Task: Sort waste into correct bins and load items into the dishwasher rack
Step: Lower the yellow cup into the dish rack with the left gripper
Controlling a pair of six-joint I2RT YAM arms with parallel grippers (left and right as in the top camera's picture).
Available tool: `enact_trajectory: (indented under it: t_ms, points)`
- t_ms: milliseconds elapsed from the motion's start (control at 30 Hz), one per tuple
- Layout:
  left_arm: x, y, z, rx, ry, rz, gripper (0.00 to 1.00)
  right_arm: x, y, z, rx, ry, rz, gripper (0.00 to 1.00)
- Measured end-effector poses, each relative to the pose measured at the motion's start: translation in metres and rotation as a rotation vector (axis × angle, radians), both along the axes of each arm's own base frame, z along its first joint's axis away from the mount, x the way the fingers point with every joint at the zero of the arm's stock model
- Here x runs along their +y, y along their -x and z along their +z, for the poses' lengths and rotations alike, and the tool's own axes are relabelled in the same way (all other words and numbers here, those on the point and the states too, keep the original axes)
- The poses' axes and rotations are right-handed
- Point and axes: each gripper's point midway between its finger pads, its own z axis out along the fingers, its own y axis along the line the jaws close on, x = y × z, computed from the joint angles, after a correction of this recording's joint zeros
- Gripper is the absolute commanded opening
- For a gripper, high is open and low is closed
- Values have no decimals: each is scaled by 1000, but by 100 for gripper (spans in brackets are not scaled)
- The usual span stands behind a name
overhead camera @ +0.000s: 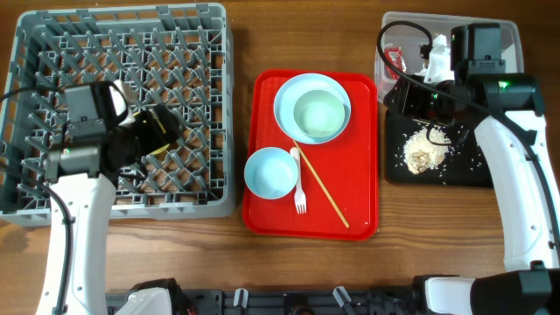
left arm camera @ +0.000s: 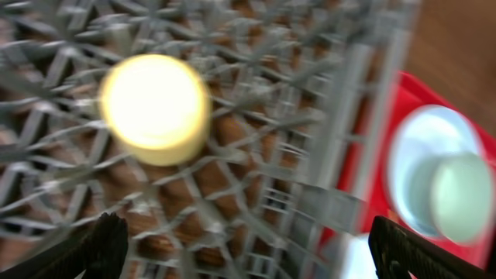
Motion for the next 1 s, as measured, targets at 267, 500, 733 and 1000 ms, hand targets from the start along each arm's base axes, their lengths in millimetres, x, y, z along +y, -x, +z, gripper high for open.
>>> enact_trajectory:
  t_ms: [267,500,733,1000]
  points:
    - [-68,36,-40,212,64,-210,30,0,0,0,2,0,0,55]
    - [-81,78,-87,465,73,-258,21,0,1,0,5,0,0,55]
    - [-78,109,-90,597,76,-250,13,0,2,-1,8,1,0,55]
    - [-75,121,-90,651,70,-245,7,0,4,-2,18,1,0,56]
